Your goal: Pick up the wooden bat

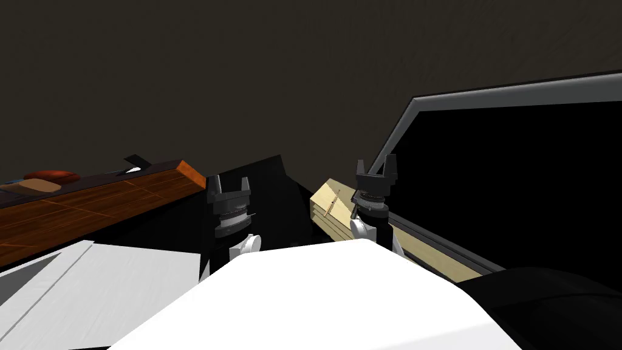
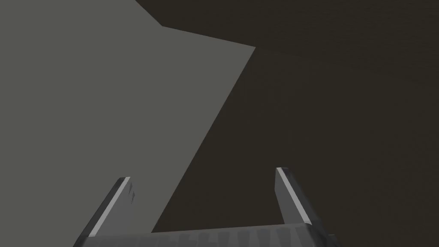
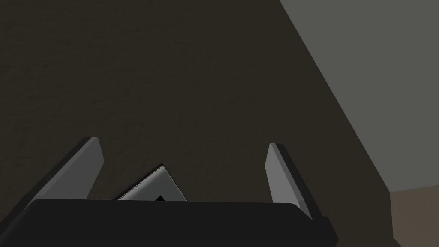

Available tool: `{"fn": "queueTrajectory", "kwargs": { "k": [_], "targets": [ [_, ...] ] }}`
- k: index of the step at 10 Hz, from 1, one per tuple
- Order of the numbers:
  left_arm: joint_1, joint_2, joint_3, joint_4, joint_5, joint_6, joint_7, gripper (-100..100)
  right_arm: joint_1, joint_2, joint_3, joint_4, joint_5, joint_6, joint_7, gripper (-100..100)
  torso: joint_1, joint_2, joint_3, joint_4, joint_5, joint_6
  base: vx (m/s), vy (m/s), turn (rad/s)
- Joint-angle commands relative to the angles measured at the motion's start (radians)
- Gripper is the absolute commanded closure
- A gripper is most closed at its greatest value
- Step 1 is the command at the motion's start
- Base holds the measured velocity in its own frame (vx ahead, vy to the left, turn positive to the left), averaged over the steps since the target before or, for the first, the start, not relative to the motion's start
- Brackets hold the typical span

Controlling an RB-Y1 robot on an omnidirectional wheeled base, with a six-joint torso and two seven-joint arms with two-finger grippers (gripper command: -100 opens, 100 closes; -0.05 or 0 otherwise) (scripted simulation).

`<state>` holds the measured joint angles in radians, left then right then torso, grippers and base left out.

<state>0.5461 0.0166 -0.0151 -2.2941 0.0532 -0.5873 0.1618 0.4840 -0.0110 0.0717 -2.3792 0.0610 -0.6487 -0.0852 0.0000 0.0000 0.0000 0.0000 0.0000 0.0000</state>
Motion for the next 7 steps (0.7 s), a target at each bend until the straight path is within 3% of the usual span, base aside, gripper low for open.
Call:
{"fn": "queueTrajectory", "kwargs": {
  "k": [1, 4, 7],
  "targets": [
    [0.0, 0.0, 0.0, 0.0, 0.0, 0.0, 0.0, 0, -0.004, -0.044, -0.002, 0.001, -0.002, 0.025, -0.011, -100, 0.0, 0.0, 0.0, 0.0, 0.0, 0.0, 0.067, 0.079, -0.037],
    [0.0, 0.0, 0.0, 0.0, 0.0, 0.0, 0.0, 0, -0.01, -0.098, -0.016, 0.006, -0.008, 0.086, -0.041, -100, 0.01, -0.011, -0.006, -0.002, 0.002, 0.0, 0.166, 0.159, -0.057],
    [0.0, 0.0, 0.0, 0.0, 0.0, 0.0, 0.0, 0, -0.014, -0.148, -0.041, 0.023, -0.023, 0.184, -0.089, -100, 0.014, -0.014, -0.008, -0.003, 0.003, 0.0, 0.204, 0.225, -0.097]
  ]
}}
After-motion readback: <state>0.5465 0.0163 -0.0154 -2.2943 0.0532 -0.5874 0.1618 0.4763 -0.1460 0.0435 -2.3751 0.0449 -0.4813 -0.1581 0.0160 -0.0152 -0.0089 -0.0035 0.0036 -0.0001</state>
